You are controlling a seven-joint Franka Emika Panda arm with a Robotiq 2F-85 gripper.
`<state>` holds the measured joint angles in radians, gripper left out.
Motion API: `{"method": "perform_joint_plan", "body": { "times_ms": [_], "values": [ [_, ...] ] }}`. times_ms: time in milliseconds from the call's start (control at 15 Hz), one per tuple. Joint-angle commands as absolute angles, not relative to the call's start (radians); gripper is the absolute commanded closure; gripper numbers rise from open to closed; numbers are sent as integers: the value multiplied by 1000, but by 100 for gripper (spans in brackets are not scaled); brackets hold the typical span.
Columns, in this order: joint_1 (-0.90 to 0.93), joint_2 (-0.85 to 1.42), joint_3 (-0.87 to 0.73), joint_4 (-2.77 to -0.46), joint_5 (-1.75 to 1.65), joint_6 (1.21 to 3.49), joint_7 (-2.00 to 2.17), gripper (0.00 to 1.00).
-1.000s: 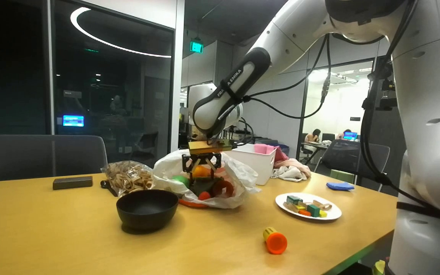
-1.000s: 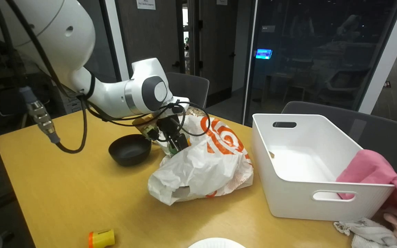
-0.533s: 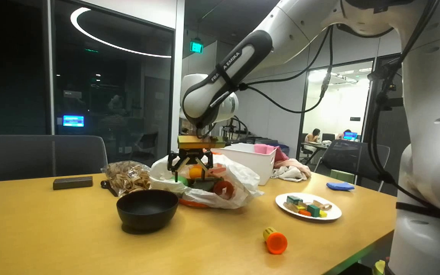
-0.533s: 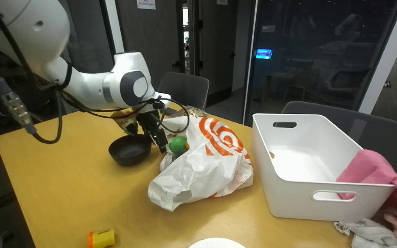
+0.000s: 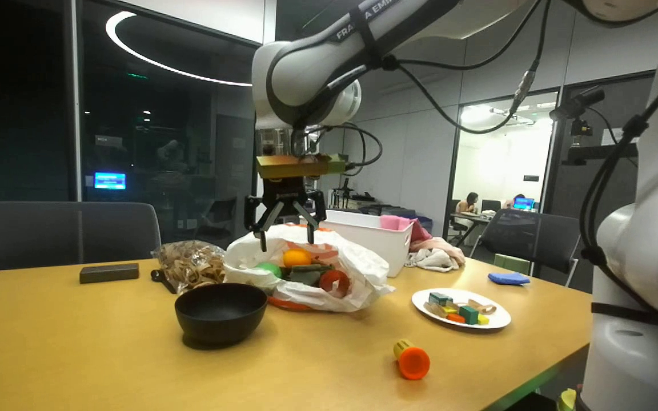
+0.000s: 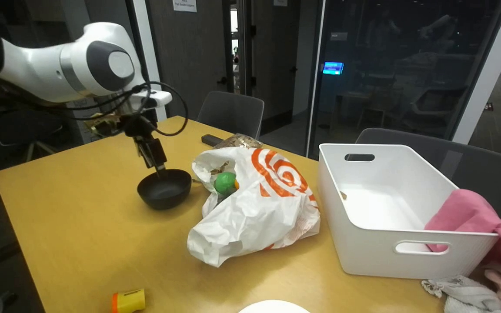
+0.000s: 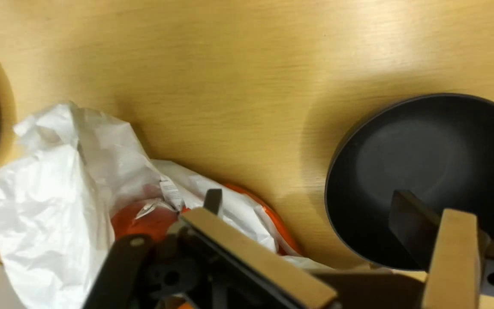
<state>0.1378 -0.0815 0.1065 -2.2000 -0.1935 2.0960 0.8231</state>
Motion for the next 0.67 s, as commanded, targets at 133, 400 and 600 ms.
{"method": "perform_joint_plan", "body": {
  "times_ms": [133, 400, 600],
  "values": [
    [134, -195, 177, -2228, -214, 1989, 924, 0],
    [129, -175, 189, -2218, -199, 2000, 918, 0],
    [130, -176, 194, -2225, -199, 2000, 927, 0]
  ]
}}
